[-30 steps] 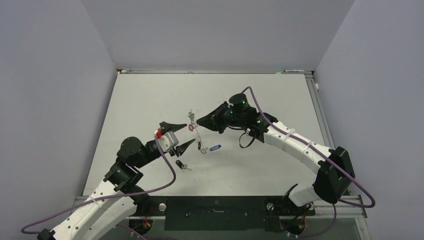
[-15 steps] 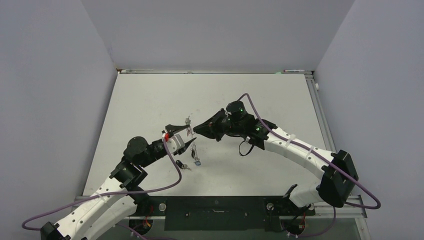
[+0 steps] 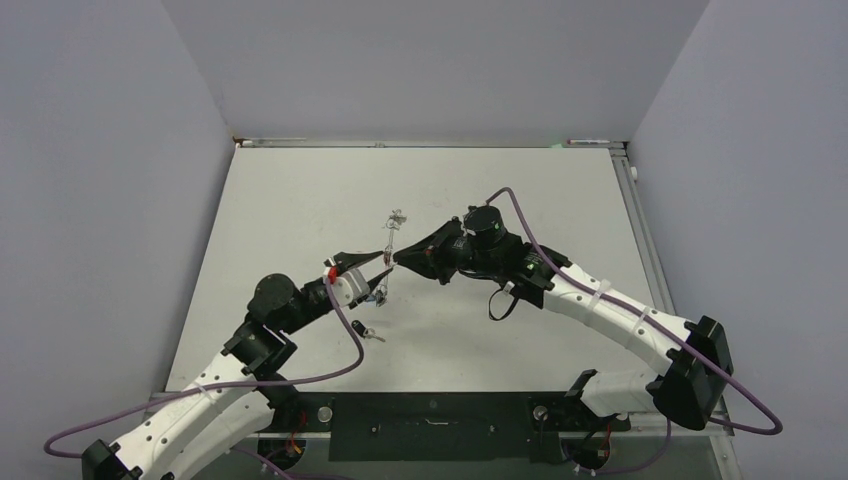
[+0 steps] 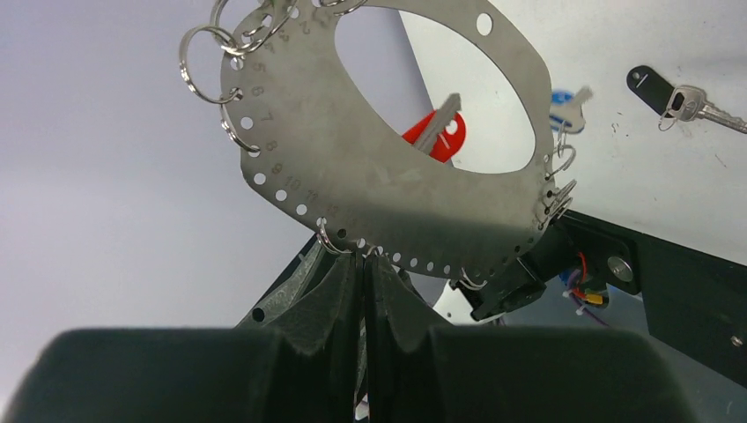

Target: Put the keys on the keyring

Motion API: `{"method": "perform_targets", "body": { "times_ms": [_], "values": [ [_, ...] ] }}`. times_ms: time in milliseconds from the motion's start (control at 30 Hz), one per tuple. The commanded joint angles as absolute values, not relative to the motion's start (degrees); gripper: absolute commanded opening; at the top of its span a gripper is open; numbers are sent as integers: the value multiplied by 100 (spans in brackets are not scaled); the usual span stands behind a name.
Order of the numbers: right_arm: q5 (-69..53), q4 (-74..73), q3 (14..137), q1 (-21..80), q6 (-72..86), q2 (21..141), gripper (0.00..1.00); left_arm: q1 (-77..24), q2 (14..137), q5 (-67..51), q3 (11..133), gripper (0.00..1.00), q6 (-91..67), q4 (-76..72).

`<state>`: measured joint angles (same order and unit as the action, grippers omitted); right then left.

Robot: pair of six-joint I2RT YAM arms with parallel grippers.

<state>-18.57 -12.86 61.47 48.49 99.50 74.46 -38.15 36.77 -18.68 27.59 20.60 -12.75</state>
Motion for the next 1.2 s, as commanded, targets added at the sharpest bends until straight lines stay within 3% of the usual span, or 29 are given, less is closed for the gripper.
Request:
{"method": "perform_targets", "body": {
  "times_ms": [0, 200, 600, 1167],
  "values": [
    [-1687, -983, 6200, 4988, 9984, 7133, 5, -3806, 3790, -2006, 2768, 34, 1978, -1407],
    [-1545, -1015, 6206, 5126, 10013, 7072, 5, -3806, 3850, -2145, 2780, 30, 1900, -1475],
    [-1367, -958, 6145, 5282, 10216, 7077, 5, -3823, 3768, -2088, 2819, 1, 1781, -1355],
    [-372, -1169, 5762, 5364, 10258, 6548, 7, -3815, 3668, -1881, 3208, 0, 1601, -539]
  ]
}}
